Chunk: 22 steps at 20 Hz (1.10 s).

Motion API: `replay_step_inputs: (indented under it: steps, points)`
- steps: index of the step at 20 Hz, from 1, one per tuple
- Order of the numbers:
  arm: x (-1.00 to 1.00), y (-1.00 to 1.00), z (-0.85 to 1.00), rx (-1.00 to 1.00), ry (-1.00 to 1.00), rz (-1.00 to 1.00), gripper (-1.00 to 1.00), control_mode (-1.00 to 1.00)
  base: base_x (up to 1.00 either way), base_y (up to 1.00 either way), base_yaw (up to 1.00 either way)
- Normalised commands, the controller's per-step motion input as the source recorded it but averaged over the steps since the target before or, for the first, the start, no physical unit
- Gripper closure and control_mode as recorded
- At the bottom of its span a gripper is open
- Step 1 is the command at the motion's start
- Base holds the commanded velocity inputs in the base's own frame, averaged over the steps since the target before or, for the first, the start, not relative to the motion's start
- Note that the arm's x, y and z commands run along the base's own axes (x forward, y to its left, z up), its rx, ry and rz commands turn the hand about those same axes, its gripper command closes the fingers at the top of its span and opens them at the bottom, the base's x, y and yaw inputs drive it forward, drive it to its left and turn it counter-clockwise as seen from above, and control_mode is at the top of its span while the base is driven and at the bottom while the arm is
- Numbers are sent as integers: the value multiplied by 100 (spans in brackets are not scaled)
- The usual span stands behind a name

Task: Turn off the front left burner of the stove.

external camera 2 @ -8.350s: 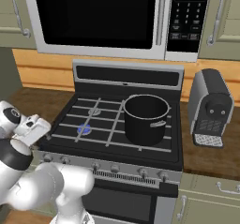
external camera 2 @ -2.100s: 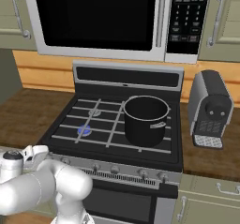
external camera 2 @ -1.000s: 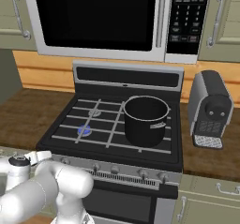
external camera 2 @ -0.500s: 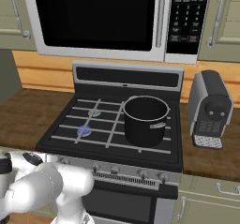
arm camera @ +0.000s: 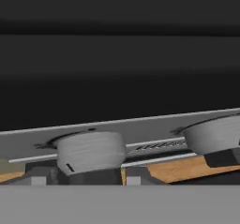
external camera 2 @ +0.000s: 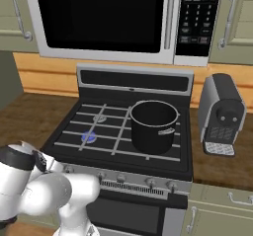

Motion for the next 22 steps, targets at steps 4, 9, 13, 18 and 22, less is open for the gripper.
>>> replay_step_inputs:
  steps: [4, 9, 13, 18, 22]
  points:
    - [-19, -38, -1, 45, 0, 0, 100, -100, 0, 0, 0]
    - [-18, -28, -7, 33, 2, 0, 100, -100, 0, 0, 0]
    - [-28, -22, -23, 26, -8, 0, 100, -100, 0, 0, 0]
    - [-27, -30, -17, 26, -7, 0, 100, -100, 0, 0, 0]
    - [-27, -22, 3, 17, -1, 0, 100, -100, 0, 0, 0]
